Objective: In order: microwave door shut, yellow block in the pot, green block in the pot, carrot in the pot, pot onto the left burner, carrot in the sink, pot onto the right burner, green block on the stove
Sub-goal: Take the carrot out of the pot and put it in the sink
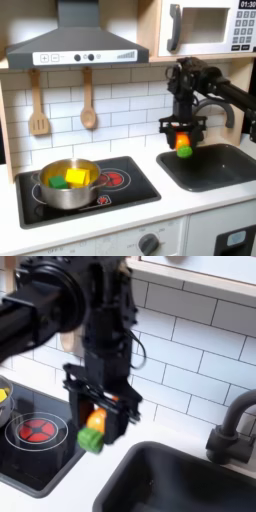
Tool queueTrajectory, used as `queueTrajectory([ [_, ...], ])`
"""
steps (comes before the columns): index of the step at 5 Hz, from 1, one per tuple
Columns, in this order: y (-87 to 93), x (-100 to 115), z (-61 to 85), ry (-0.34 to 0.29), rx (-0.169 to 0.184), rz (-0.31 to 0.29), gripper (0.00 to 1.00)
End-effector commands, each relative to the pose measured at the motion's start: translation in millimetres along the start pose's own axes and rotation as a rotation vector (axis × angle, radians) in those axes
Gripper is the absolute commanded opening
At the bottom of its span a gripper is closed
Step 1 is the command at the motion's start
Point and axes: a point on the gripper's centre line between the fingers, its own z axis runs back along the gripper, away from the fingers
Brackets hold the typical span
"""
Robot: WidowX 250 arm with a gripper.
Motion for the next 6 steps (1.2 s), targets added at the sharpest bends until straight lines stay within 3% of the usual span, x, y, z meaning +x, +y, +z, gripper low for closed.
queueTrajectory([
  [1, -35.1, 9, -13.7, 0.014, -0.023, -0.095, 0.0],
  [2, -43.0, 23, -13.4, -0.002, -0.024, -0.107, 0.0],
  [4, -53.2, 55, -40.9, 0.043, -0.047, -0.113, 0.0],
  [5, -50.2, 63, -48.3, 0.065, -0.045, -0.133, 0.54],
  [6, -44.6, 63, -46.0, 0.058, -0.043, -0.133, 1.0],
])
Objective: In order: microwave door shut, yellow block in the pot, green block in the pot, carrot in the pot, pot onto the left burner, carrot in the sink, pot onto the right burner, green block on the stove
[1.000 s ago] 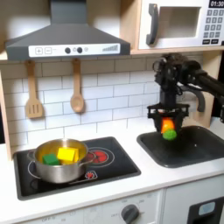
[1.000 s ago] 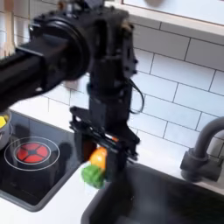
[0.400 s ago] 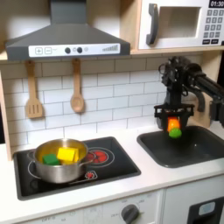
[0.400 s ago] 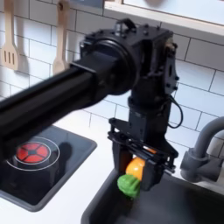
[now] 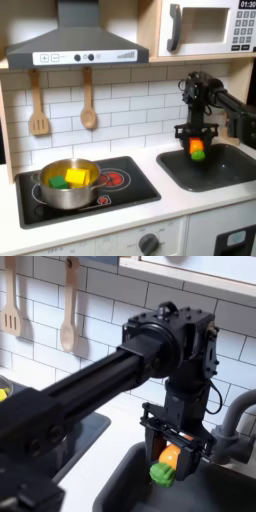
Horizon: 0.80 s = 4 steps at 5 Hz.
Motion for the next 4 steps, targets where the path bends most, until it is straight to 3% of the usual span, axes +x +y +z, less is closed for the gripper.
queueTrajectory([
  [1, 9.1, -6, 13.3, -0.026, 0.011, -0.006, 1.0],
  [2, 22.3, -18, 16.8, -0.019, 0.026, 0.023, 1.0],
  [4, 74.6, -56, 49.4, -0.058, 0.099, 0.175, 1.0],
])
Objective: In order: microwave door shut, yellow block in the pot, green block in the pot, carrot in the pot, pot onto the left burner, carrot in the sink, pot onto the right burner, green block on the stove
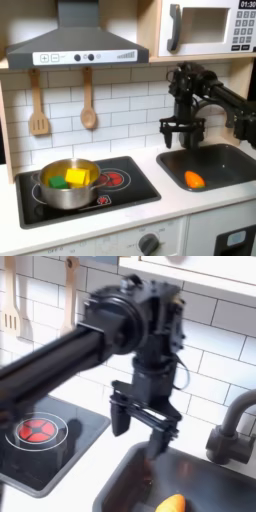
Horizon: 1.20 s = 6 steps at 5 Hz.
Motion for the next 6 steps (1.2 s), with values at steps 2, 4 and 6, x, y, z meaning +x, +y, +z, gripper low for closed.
queueTrajectory([
  [2, 91.3, -37, 25.9, -0.01, 0.071, 0.227, 1.0],
  [4, 135.4, -62, 31.8, 0.0, 0.109, 0.323, 1.0],
  [6, 170.7, -74, 30.7, 0.007, 0.134, 0.367, 1.0],
])
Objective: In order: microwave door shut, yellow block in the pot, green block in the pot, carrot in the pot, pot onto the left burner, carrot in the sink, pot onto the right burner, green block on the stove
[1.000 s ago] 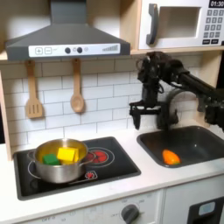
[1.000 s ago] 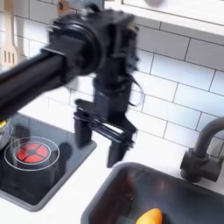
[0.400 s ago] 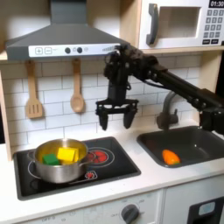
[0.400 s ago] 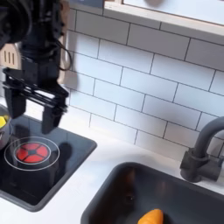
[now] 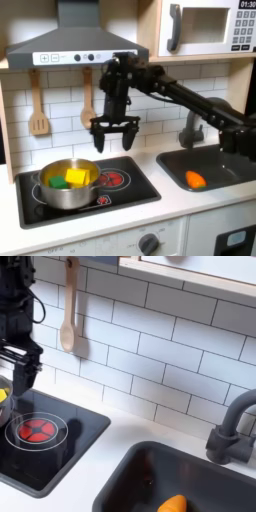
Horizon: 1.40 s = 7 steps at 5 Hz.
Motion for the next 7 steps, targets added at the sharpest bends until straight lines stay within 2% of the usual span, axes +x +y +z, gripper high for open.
queueTrajectory([
  [1, 38.8, 2, -11.0, 0.023, 0.016, 0.056, 1.0],
  [3, 61.7, 1, -27.7, 0.065, 0.021, 0.084, 1.0],
  [4, 60.8, 3, -39.2, 0.088, 0.007, 0.079, 1.0],
  [5, 61.4, 7, -39.4, 0.077, 0.003, 0.075, 1.0],
  [6, 60.5, 8, -51.6, 0.11, -0.011, 0.08, 1.0],
  [7, 59.8, 6, -55.2, 0.12, -0.018, 0.086, 1.0],
])
